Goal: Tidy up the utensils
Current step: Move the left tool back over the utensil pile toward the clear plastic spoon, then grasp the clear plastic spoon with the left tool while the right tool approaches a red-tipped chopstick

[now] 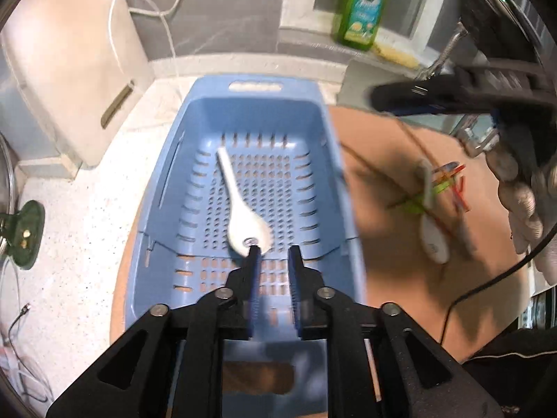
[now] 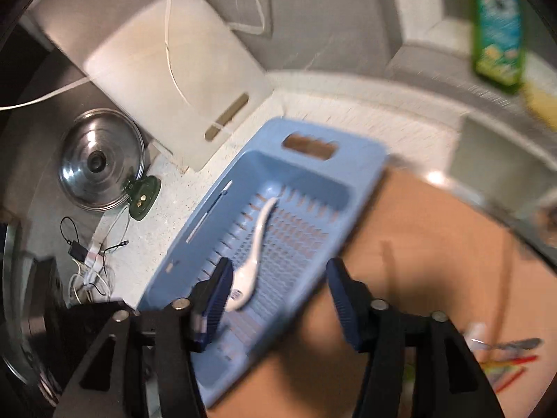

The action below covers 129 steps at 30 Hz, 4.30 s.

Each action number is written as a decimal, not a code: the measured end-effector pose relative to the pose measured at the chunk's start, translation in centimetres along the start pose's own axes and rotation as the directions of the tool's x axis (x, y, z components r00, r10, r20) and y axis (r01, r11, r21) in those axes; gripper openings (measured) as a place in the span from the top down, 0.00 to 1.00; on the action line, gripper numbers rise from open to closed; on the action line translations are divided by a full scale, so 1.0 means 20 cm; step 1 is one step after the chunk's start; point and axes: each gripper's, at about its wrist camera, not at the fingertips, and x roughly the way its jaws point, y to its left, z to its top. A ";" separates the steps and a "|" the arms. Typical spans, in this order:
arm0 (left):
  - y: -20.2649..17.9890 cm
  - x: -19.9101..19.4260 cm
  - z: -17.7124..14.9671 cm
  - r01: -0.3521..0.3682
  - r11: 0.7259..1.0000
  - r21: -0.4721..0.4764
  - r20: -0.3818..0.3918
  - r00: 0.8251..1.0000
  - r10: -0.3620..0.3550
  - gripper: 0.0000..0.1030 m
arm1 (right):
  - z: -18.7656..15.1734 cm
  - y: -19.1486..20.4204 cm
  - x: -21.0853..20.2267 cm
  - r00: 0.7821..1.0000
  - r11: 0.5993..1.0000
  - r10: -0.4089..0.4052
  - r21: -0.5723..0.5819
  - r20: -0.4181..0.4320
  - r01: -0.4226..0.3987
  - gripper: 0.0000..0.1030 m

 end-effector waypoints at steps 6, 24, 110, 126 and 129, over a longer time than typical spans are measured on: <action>-0.21 -0.10 0.02 0.050 0.998 0.031 0.070 0.996 -0.052 0.83 | -0.22 -0.26 -0.48 0.987 0.997 -0.073 -0.002 0.141 0.074 0.37; -0.90 0.08 -0.11 0.246 0.956 0.163 -0.011 0.969 -0.247 0.83 | -0.72 -0.91 -0.74 0.994 0.942 -0.097 0.328 0.047 0.076 0.36; -1.06 0.35 -0.06 0.260 0.965 0.034 -0.174 0.952 -0.250 0.86 | -1.04 -0.83 -0.27 0.935 0.784 0.334 0.587 -0.123 -0.202 0.59; -1.28 0.40 -0.06 0.344 0.934 0.096 -0.206 0.925 -0.320 0.75 | -0.79 -1.02 -0.37 0.987 0.818 0.134 0.572 -0.092 -0.058 0.61; -1.32 0.41 -0.05 0.352 0.930 0.110 -0.202 0.924 -0.325 0.75 | -0.80 -1.02 -0.34 0.976 0.795 0.202 0.596 -0.078 -0.117 0.62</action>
